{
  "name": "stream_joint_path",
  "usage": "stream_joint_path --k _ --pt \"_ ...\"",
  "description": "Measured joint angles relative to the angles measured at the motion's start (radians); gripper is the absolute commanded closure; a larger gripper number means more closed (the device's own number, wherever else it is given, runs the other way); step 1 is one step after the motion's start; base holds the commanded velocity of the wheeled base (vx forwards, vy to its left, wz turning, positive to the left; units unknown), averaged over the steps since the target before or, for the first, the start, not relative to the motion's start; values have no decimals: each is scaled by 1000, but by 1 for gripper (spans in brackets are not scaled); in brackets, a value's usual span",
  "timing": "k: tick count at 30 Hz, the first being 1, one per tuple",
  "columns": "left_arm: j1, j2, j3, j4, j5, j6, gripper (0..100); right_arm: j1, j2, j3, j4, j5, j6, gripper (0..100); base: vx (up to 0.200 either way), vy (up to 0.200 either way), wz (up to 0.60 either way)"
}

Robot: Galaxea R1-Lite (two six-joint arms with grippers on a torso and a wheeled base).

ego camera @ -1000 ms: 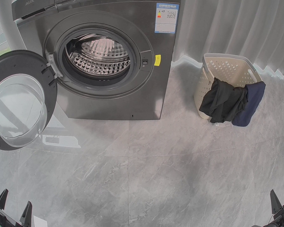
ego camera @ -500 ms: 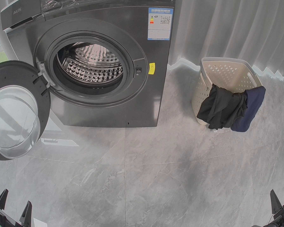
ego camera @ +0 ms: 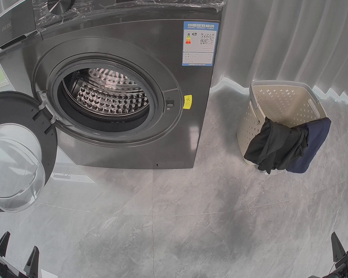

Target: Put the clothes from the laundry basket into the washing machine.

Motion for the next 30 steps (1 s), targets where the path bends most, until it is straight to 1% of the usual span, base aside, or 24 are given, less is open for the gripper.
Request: stream_joint_path --k 21,30 --pt "0 0 0 1 0 -5 0 0 1 0 0 -1 0 0 0 -200 0" --pt "0 0 0 0 1 -5 0 0 1 0 1 0 0 0 0 0 0"
